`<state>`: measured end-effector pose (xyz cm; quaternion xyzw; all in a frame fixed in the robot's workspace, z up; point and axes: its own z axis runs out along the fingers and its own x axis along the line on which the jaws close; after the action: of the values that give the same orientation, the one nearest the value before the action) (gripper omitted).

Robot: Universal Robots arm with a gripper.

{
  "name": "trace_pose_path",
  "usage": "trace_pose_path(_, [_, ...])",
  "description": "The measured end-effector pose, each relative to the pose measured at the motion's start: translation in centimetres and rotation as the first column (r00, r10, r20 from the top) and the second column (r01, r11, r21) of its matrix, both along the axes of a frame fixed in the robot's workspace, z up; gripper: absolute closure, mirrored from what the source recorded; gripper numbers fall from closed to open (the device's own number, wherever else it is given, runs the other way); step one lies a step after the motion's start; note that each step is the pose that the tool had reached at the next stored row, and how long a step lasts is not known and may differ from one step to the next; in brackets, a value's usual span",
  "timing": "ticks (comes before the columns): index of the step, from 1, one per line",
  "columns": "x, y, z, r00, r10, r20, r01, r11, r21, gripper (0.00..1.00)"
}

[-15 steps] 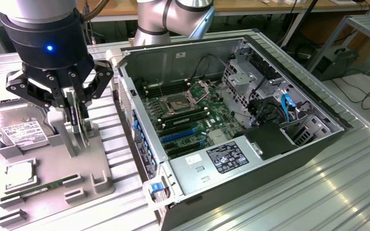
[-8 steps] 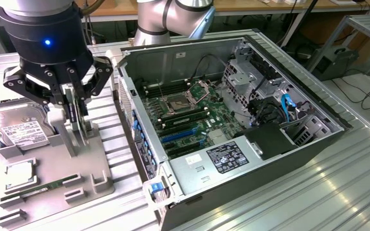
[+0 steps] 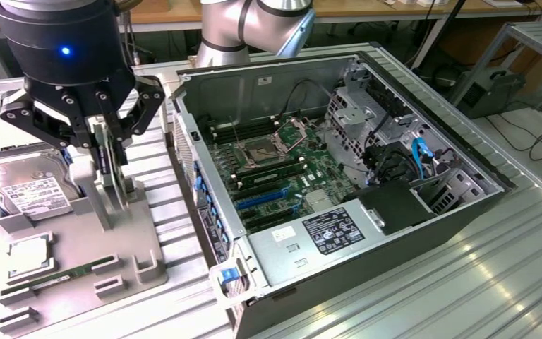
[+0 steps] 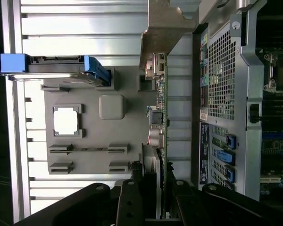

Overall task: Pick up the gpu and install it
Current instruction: 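Pick up the gpu and move the gpu toward the slot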

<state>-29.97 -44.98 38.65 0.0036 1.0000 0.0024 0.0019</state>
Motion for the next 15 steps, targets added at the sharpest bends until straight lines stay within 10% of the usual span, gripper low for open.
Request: trace_pose_path(15, [0.0, 0.00, 1.42, 1.0000, 0.000, -0.0001, 0.000, 1.0000, -0.0002, 0.72])
